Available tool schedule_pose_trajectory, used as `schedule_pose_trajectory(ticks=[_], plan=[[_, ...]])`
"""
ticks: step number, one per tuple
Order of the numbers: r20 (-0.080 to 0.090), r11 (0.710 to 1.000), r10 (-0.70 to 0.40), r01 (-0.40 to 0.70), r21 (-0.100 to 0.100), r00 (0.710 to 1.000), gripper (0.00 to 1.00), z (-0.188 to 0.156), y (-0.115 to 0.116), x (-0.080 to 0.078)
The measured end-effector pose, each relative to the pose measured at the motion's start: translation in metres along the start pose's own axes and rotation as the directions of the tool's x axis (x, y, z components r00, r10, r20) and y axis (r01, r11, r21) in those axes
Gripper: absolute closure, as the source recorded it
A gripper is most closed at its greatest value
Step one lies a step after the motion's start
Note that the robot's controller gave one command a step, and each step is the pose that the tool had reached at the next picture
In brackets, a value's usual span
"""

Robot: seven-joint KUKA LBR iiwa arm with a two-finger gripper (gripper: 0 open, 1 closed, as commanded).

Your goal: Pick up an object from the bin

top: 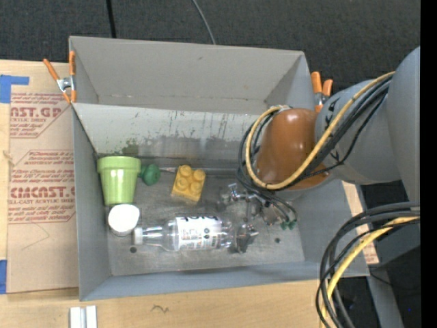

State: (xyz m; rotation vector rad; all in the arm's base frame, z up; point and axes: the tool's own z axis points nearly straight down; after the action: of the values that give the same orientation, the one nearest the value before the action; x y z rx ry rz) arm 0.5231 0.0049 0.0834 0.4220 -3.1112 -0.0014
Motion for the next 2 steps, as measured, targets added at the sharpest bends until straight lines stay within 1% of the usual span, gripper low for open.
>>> schedule_pose_trajectory(ticks=[1,2], plan=[[0.003,1.0,0.031,-0.031,0.0,1.0,0.0,-0.011,0.062,-0.01],[0.003,0.998,-0.059,0.059,-0.002,0.998,0.0,0.004,0.09,0.002]])
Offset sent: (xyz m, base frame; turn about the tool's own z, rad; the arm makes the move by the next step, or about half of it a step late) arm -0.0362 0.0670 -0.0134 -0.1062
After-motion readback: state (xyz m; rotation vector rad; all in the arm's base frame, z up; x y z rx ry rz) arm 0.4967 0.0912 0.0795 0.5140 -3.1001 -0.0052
